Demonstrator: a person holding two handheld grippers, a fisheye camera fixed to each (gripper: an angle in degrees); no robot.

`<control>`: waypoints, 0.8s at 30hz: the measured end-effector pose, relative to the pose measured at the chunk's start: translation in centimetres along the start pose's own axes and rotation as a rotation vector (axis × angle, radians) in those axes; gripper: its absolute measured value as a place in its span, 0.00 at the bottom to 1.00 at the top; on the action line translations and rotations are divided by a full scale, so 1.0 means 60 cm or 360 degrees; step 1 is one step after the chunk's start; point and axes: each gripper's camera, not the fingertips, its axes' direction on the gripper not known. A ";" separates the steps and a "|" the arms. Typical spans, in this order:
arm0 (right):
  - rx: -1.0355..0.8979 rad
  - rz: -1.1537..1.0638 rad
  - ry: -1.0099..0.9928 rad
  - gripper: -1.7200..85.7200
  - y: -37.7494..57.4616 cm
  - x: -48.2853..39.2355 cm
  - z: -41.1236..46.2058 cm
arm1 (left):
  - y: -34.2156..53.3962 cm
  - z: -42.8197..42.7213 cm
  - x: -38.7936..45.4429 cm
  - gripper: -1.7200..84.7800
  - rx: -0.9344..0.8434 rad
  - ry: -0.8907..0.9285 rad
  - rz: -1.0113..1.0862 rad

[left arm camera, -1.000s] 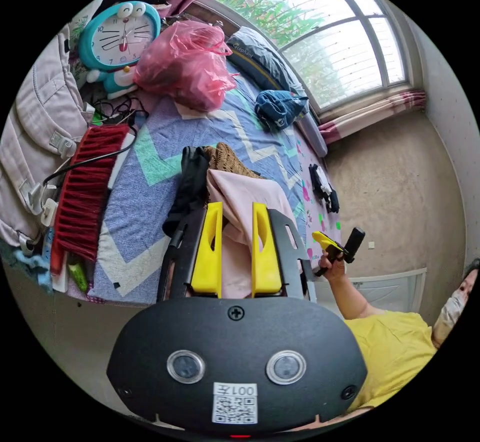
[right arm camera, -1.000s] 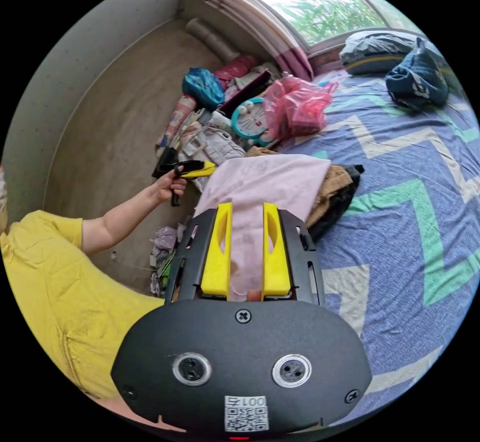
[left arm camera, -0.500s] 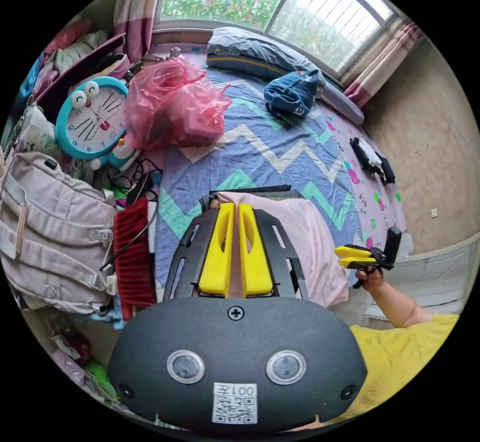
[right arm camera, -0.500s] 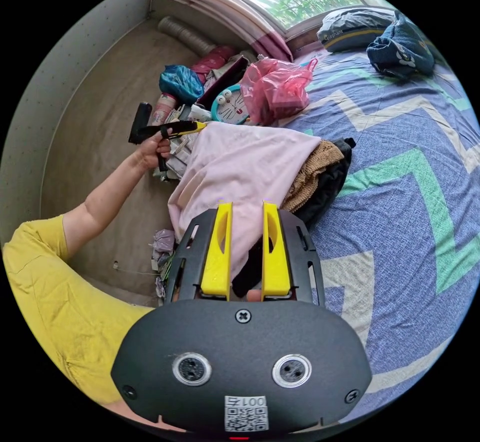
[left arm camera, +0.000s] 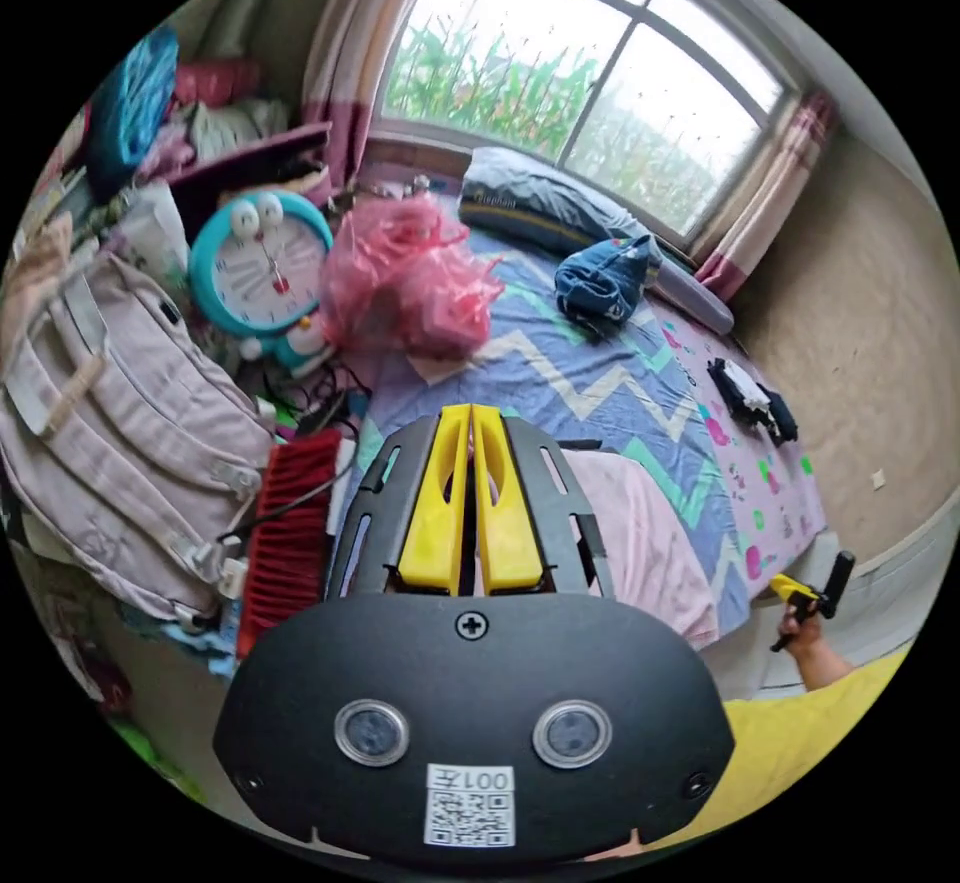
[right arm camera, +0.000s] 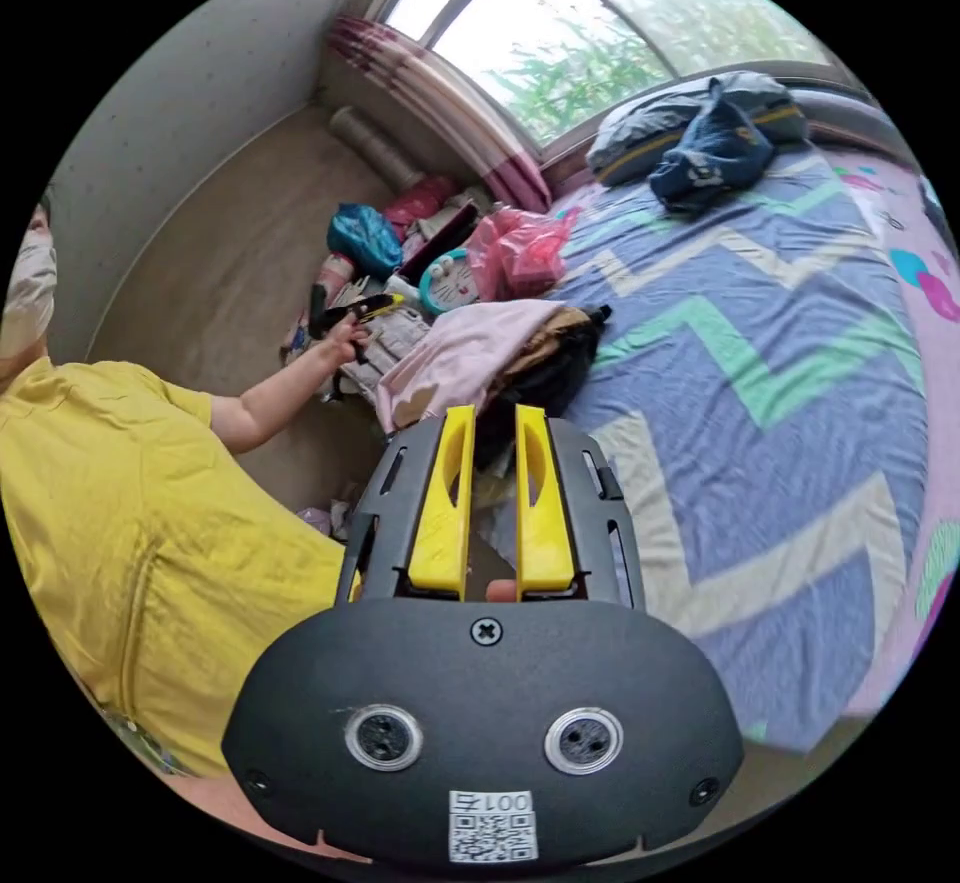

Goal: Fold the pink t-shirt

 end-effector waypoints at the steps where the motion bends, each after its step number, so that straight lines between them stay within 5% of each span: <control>1: 0.0035 0.0065 0.0085 0.06 0.035 -0.006 -0.043 | 0.014 -0.017 0.018 0.00 0.0067 -0.0027 0.0079; 9: 0.0343 0.0404 0.0614 0.03 0.225 -0.084 -0.308 | 0.155 0.000 0.311 0.01 0.0195 0.0378 0.0649; 18: 0.0558 0.0300 0.0978 0.02 0.438 -0.196 -0.589 | 0.392 0.229 0.856 0.01 -0.0145 0.1264 0.1142; 24: 0.0619 0.0456 0.1125 0.03 0.599 -0.224 -0.810 | 0.476 0.361 1.147 0.01 -0.0500 0.1509 0.1143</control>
